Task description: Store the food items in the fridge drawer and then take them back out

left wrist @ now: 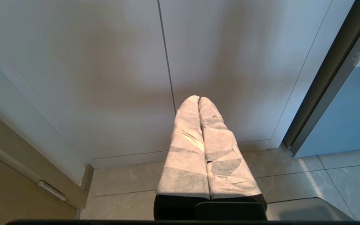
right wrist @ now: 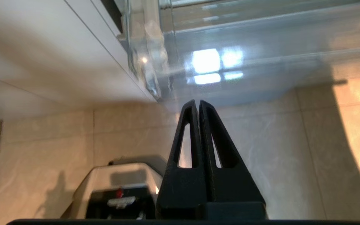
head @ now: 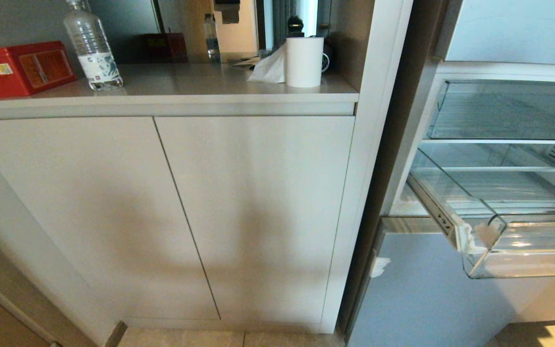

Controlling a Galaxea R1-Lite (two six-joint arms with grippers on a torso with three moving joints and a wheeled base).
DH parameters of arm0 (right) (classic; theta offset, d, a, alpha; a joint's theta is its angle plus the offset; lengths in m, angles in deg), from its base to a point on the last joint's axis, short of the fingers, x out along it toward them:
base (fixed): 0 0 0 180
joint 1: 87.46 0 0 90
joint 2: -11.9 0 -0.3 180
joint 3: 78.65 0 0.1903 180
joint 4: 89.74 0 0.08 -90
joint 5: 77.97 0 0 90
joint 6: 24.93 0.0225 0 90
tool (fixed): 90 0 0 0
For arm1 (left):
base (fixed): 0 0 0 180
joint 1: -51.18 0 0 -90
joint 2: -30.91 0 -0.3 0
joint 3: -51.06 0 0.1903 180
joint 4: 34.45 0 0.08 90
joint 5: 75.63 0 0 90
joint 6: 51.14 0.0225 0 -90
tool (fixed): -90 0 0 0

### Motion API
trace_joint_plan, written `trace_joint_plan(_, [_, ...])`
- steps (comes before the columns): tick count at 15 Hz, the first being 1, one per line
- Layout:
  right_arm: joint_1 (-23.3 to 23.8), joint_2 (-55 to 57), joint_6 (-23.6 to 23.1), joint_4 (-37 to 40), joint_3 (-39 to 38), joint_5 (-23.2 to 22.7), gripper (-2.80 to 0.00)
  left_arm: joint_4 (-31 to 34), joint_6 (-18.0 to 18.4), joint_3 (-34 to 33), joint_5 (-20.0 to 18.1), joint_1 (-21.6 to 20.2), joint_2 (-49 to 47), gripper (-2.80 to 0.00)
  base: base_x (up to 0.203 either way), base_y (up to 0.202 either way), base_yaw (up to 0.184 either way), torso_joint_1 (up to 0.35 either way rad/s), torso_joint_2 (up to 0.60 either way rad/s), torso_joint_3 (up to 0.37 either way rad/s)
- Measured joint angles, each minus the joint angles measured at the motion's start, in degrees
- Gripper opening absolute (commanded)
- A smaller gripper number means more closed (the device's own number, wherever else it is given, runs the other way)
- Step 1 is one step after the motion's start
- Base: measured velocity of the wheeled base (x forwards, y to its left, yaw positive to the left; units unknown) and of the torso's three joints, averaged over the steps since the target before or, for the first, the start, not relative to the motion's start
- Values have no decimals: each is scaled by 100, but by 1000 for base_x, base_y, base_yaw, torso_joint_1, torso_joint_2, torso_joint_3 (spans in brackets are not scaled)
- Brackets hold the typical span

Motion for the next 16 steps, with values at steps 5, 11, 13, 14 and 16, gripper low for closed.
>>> trace_joint_plan(5, [-2,-2068,-1,-2197,-3151,-91,-280,2,-1,0,1,0,0,-280,0,0,0,0,0,0])
trace_joint_plan(11, [-440,-3835,-416,-3749,-5586,-41,-280,1,0,0,0,0,0,-280,0,0,0,0,0,0])
trace_joint_plan(13, [-679,-4296,-588,-3730,-5911,143,-280,1,-3,-2,4,0,0,-280,0,0,0,0,0,0])
trace_joint_plan(14, [-762,-4597,-646,-3672,-6003,245,-280,0,-6,-2,1,0,0,-280,0,0,0,0,0,0])
trace_joint_plan(16, [-891,-5256,-798,-3395,-6113,403,-280,0,-35,0,7,0,0,-280,0,0,0,0,0,0])
